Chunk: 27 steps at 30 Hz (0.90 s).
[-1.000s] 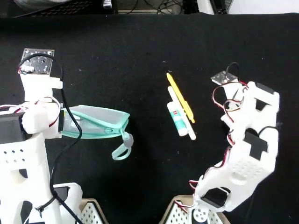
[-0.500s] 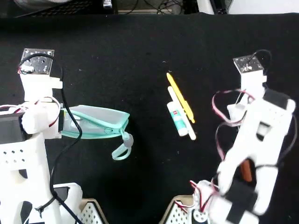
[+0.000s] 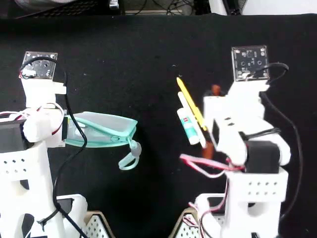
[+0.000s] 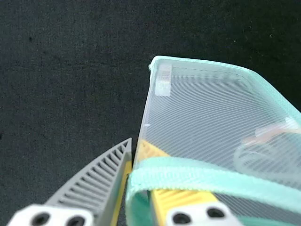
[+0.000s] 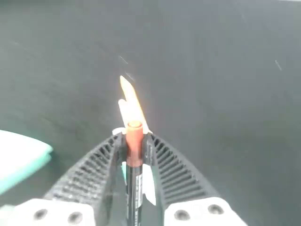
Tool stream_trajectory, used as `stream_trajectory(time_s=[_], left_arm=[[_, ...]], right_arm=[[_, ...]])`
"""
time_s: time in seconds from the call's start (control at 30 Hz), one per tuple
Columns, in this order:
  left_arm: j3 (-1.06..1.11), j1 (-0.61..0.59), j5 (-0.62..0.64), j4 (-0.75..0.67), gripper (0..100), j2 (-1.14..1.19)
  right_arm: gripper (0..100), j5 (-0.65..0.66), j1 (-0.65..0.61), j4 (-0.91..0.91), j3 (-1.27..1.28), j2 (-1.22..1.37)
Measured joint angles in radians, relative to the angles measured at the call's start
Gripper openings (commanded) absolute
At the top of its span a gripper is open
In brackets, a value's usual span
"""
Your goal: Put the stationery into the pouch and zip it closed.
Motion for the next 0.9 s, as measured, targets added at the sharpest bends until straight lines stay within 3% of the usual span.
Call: stream_trajectory(time_s=[0.2, 0.57, 0.9], left_arm=[[0.0, 0.0, 0.0, 0.0, 3, 0.0], [0.0, 0.0, 0.0, 0.0, 3, 0.0], [0.0, 0.0, 0.0, 0.0, 3, 0.0]], right_arm=[[1.2, -0.107, -0.302, 0.0, -0.157, -0.012], [1.2, -0.1, -0.73, -0.061, -0.267, -0.014], [1.2, -0.023, -0.916, -0.316, -0.241, -0.018]])
